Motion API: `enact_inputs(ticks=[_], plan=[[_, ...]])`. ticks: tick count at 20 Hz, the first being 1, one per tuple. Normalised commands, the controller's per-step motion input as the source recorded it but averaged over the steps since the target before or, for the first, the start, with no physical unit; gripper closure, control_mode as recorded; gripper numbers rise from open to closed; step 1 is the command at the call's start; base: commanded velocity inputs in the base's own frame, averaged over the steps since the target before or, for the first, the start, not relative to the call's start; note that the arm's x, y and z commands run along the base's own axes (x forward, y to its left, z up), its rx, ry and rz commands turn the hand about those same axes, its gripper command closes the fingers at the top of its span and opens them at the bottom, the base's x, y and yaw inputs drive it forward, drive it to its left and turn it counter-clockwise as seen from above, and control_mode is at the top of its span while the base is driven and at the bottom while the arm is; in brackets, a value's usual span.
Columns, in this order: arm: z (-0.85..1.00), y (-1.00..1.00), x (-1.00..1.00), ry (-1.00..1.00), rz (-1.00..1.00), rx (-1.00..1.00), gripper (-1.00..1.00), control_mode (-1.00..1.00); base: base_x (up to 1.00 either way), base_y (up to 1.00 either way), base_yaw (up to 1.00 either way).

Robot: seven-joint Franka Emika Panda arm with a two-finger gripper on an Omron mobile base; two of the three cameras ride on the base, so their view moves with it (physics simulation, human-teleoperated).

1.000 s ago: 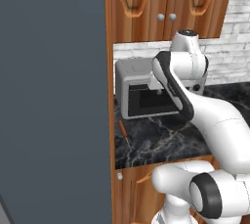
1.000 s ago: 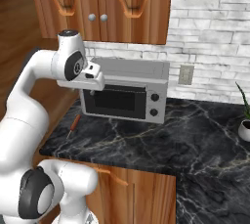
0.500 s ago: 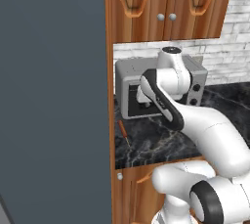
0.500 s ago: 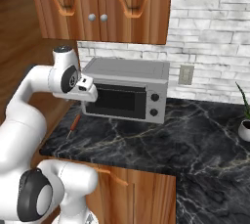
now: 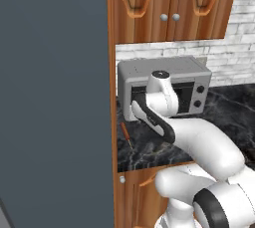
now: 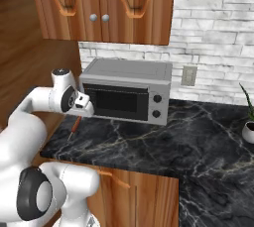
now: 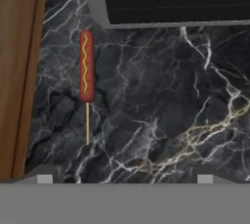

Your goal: Store the hot dog in the freezer for long-term storage. Close the freezer door after placing the cooked food.

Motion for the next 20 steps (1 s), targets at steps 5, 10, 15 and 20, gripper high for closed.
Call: enact_inputs(ticks=[5, 10, 15, 20], plan=[[-0.53, 0.31, 0.44, 0.04, 0.00, 0.00, -1.00, -1.00, 0.00, 0.00, 0.00], [-0.35, 0.20, 0.46, 0.05, 0.00, 0.00, -1.00, -1.00, 0.00, 0.00, 0.00], [-0.19, 0.20, 0.35, 0.01, 0.00, 0.00, -1.00, -1.00, 0.00, 0.00, 0.00], [-0.30, 0.29, 0.27, 0.04, 0.00, 0.00, -1.00, -1.00, 0.00, 0.00, 0.00]])
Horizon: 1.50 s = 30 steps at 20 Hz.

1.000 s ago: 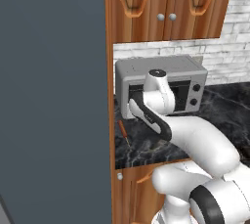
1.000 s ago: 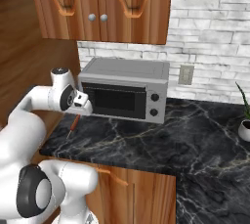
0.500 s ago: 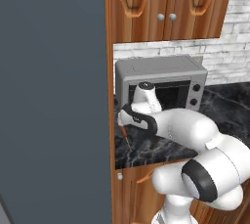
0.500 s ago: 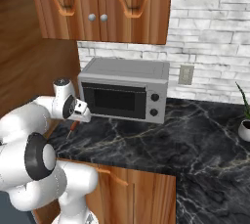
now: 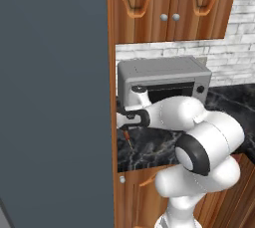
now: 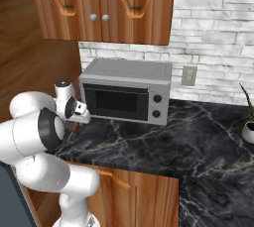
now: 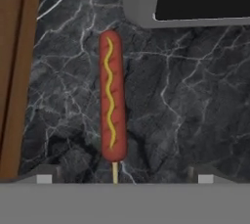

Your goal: Store the hot dog in the freezer for long-term storage. Close the freezer door after placing the cooked food.

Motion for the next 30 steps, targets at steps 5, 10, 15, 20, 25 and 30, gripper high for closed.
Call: enact_inputs(ticks=[5, 10, 15, 20, 25, 30], plan=[[-0.44, 0.03, 0.30, 0.00, 0.00, 0.00, -1.00, -1.00, 0.00, 0.00, 0.00], [-0.48, 0.00, 0.24, 0.00, 0.00, 0.00, -1.00, -1.00, 0.00, 0.00, 0.00], [-0.47, 0.00, 0.17, 0.00, 0.00, 0.00, -1.00, -1.00, 0.00, 0.00, 0.00], [-0.38, 0.00, 0.10, 0.03, 0.00, 0.00, -1.00, -1.00, 0.00, 0.00, 0.00], [-0.28, 0.00, 0.00, 0.02, 0.00, 0.00, -1.00, -1.00, 0.00, 0.00, 0.00], [-0.27, 0.00, 0.00, 0.01, 0.00, 0.00, 1.00, -1.00, 0.00, 0.00, 0.00]])
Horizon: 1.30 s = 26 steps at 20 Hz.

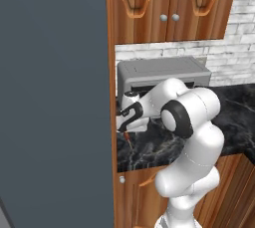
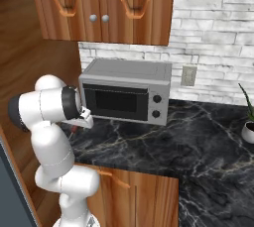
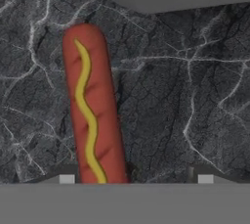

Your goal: Store the hot dog in the freezer for long-term storage. Close the freezer door after placing the cooked food.

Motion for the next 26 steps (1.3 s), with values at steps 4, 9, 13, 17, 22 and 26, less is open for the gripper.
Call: enact_inputs(ticks=[4, 9, 13, 17, 22, 26], plan=[[-0.13, 0.00, 0.00, 0.00, 0.00, 0.00, 1.00, -1.00, 0.00, 0.00, 0.00], [-0.04, 0.00, 0.00, 0.00, 0.00, 0.00, 1.00, -1.00, 0.00, 0.00, 0.00], [0.03, 0.01, -0.09, 0.00, 0.00, 0.00, 1.00, -1.00, 0.00, 0.00, 0.00], [0.33, 0.05, -0.37, 0.00, 0.00, 0.00, 1.00, -1.00, 0.00, 0.00, 0.00], [0.59, 0.00, -0.51, 0.00, 0.00, 0.00, 1.00, -1.00, 0.00, 0.00, 0.00], [0.96, 0.00, -0.40, 0.00, 0.00, 0.01, 1.00, -1.00, 0.00, 0.00, 0.00]])
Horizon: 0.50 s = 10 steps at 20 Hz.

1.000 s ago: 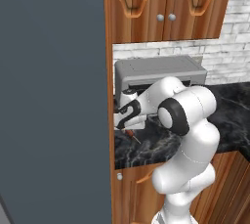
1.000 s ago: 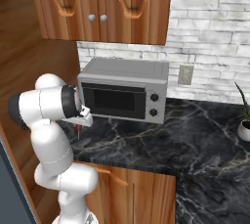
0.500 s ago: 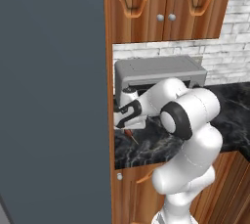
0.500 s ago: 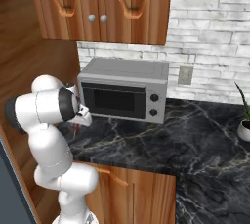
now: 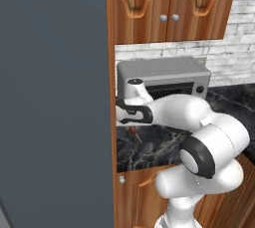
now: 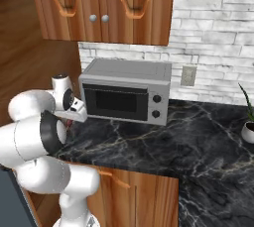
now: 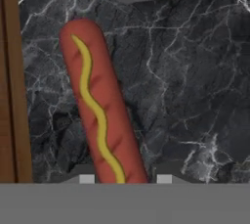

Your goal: Store the hot dog in the freezer for long-term storage. Close the freezer door after placing the cooked food.

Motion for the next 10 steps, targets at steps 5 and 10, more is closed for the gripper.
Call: enact_inputs(ticks=[5, 10], plan=[[1.00, 0.00, -0.60, 0.00, 0.00, 0.00, 1.00, -1.00, 0.00, 0.00, 0.00], [0.91, -0.25, -0.56, 0.00, 0.01, 0.00, 1.00, -1.00, 0.00, 0.00, 0.00]])
